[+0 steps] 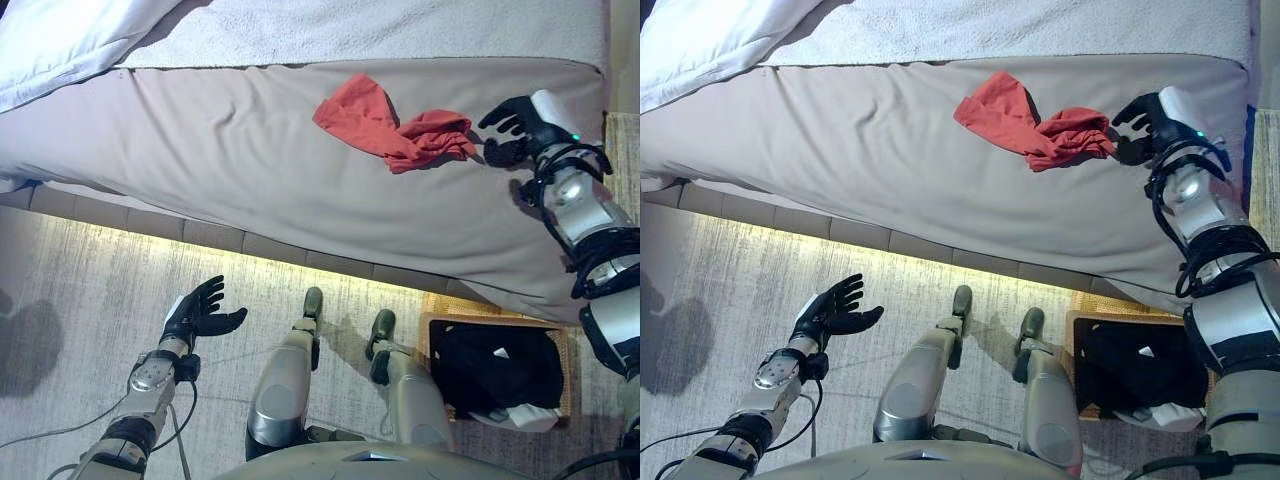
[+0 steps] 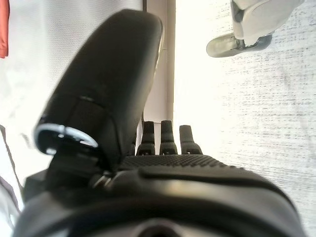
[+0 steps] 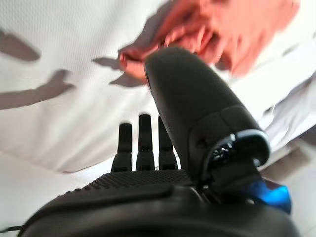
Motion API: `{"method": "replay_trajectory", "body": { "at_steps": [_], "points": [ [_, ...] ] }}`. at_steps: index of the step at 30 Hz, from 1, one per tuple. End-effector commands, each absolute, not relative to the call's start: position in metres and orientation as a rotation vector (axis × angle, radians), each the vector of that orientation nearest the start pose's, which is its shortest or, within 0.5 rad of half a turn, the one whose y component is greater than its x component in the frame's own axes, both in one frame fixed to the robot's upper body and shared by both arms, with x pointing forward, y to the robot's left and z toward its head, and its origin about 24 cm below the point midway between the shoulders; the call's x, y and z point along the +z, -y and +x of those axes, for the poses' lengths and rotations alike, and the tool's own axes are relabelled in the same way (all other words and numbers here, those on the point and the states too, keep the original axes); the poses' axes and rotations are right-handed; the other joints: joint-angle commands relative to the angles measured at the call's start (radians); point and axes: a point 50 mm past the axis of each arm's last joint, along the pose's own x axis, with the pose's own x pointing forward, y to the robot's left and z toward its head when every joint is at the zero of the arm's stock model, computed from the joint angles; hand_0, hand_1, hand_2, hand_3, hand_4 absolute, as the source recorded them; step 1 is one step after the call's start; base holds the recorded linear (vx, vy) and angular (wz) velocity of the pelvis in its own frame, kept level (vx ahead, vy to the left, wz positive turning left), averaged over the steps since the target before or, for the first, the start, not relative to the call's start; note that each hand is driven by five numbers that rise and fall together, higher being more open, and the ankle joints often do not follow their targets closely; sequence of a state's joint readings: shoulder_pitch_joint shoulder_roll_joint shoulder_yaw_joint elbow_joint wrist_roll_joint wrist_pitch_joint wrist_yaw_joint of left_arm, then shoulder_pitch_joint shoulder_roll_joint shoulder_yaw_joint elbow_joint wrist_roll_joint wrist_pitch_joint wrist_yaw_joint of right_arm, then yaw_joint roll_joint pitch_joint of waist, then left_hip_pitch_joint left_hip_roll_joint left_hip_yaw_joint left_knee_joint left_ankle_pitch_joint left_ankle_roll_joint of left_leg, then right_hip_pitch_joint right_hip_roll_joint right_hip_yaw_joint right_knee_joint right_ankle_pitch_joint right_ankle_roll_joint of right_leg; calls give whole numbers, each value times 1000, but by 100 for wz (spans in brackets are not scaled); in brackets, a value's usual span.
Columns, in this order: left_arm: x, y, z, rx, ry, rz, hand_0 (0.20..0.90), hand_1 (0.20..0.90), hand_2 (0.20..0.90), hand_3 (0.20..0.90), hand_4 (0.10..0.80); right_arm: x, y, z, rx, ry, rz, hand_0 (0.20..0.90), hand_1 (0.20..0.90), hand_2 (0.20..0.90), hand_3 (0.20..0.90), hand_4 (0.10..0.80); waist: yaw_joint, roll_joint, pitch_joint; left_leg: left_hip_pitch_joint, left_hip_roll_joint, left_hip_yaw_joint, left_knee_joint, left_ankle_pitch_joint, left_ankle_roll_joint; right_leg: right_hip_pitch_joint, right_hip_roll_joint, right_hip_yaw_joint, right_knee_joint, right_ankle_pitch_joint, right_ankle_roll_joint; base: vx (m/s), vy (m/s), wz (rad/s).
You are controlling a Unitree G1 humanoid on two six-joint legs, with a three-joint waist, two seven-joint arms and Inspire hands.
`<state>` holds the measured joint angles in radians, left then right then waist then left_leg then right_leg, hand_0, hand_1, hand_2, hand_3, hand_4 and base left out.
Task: Pick up the clothes from the bed and place them into the basket
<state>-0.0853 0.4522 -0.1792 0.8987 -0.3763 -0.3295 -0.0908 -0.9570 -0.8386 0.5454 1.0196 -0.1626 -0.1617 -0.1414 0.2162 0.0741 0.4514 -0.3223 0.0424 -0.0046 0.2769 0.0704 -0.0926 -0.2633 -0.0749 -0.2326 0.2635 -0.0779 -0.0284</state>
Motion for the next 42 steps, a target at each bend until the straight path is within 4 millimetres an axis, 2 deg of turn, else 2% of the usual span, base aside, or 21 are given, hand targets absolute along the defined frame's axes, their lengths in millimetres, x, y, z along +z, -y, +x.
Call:
{"method": "replay_trajectory", "body": {
  "at_steps": [1,2,4,5,7,8,9,10,12,13,14,16,20,23,24,27,29,33,34,38,42],
  "points": [
    [-91,-289,159,95,-586,235,900,900,900,900,800,183,295,375,-170,135,-1229,900,900,900,900,800,38,4,-60,-121,63,66,-34,142,-17,88,29,-48,1,-18,2,551,68,25],
    [-96,-288,150,69,-617,255,900,900,900,900,800,178,298,375,-183,110,-1222,900,900,900,900,800,61,13,-46,-132,57,70,-56,197,-22,139,41,-31,18,-47,2,565,105,13],
    [-105,-292,129,65,-695,249,900,900,900,900,800,165,289,378,-145,101,-1232,900,900,900,900,800,93,15,-59,-106,16,34,-99,125,17,141,54,-2,84,-93,-2,492,217,-5],
    [-107,-293,125,60,-710,254,900,900,900,900,800,162,287,378,-137,101,-1235,900,900,900,900,800,96,14,-64,-95,12,51,-101,107,26,142,52,-13,102,-104,-2,342,195,-42],
    [-106,-296,124,14,-723,294,900,900,900,900,800,154,282,378,-125,103,-1274,900,900,900,900,800,111,-1,-62,-96,-14,72,-67,64,55,139,12,-24,187,-139,16,230,108,-72],
    [-105,-295,128,17,-718,290,900,900,900,900,800,152,278,379,-128,112,-1286,900,900,900,900,800,116,4,-62,-95,-13,68,-66,62,72,95,-12,-21,285,-121,36,154,191,-79],
    [-101,-293,143,33,-701,263,900,900,900,900,800,159,269,385,-158,139,-1292,900,900,900,900,800,109,29,-45,-74,-7,49,-75,60,99,-61,-56,-2,477,-28,83,6,155,-52],
    [-96,-290,162,42,-673,250,900,900,900,900,800,177,260,393,-187,181,-1291,900,900,900,900,800,87,38,-13,-63,-6,39,-74,48,107,-178,-76,18,526,22,101,-98,14,-34],
    [-79,-281,208,59,-584,230,900,900,900,900,800,211,237,406,-215,280,-1303,900,900,900,900,800,47,18,50,-99,-15,36,-63,30,105,-232,-77,21,309,98,121,-275,-299,-5],
    [-64,-274,235,85,-512,212,900,900,900,900,800,229,221,411,-224,347,-1318,900,900,900,900,800,4,-18,69,-147,-34,48,-48,9,107,-273,-70,58,139,196,142,-272,-343,8],
    [-60,-271,241,97,-484,204,900,900,900,900,800,231,216,412,-226,365,-1319,900,900,900,900,800,-8,-26,69,-166,-35,50,-40,0,110,-293,-68,71,111,214,143,-194,-309,19],
    [-51,-266,254,132,-426,192,900,900,900,900,800,235,208,412,-240,398,-1315,900,900,900,900,800,-33,-50,69,-209,-40,60,-16,-17,110,-310,-58,93,52,229,133,-89,-218,21],
    [-32,-250,278,183,-310,166,900,900,900,900,800,245,214,411,-314,441,-1286,900,900,900,900,800,-38,-78,69,-330,-44,23,51,-31,114,-351,-34,86,66,161,95,-26,-241,20],
    [-27,-238,286,185,-294,152,900,900,900,900,800,256,222,409,-362,444,-1308,900,900,900,900,800,-33,-69,69,-380,-43,1,76,-28,102,-392,-30,75,96,125,77,42,-122,14],
    [-27,-236,288,181,-300,153,900,900,900,900,800,258,225,409,-378,434,-1308,900,900,900,900,800,-30,-66,68,-381,-41,-8,95,-65,94,-395,-28,79,119,86,82,123,-94,22],
    [-27,-233,292,183,-320,157,900,900,900,900,800,268,235,410,-445,380,-1347,900,900,900,900,800,-29,-53,68,-435,-34,-18,131,-68,92,-451,-26,72,165,62,65,60,-68,13],
    [-26,-237,292,205,-324,150,900,900,900,900,800,272,244,409,-507,334,-1387,900,900,900,900,800,-27,-49,68,-452,-29,-22,143,-71,92,-471,-26,68,183,51,57,17,-58,11],
    [-26,-245,291,235,-334,148,900,900,900,900,800,274,261,406,-637,238,-1310,900,900,900,900,800,-27,-45,68,-469,-21,-30,167,-85,92,-492,-26,67,212,36,46,22,-49,10],
    [-26,-246,291,237,-335,147,900,900,900,900,800,274,262,406,-645,234,-1291,300,300,300,200,100,-27,-43,68,-465,-20,-32,164,-85,92,-491,-21,69,215,31,43,19,-22,3],
    [-24,-247,292,239,-330,141,900,900,900,900,800,272,257,406,-632,284,-1215,300,300,300,200,100,-33,-41,68,-430,-16,-23,139,-78,88,-464,-9,66,214,19,36,14,-5,-4],
    [-21,-250,293,241,-331,141,900,900,900,900,800,260,257,404,-605,314,-1096,300,300,300,200,100,-41,-56,57,-337,-4,-12,88,-77,76,-373,8,60,182,6,34,34,-46,-4]
  ]
}}
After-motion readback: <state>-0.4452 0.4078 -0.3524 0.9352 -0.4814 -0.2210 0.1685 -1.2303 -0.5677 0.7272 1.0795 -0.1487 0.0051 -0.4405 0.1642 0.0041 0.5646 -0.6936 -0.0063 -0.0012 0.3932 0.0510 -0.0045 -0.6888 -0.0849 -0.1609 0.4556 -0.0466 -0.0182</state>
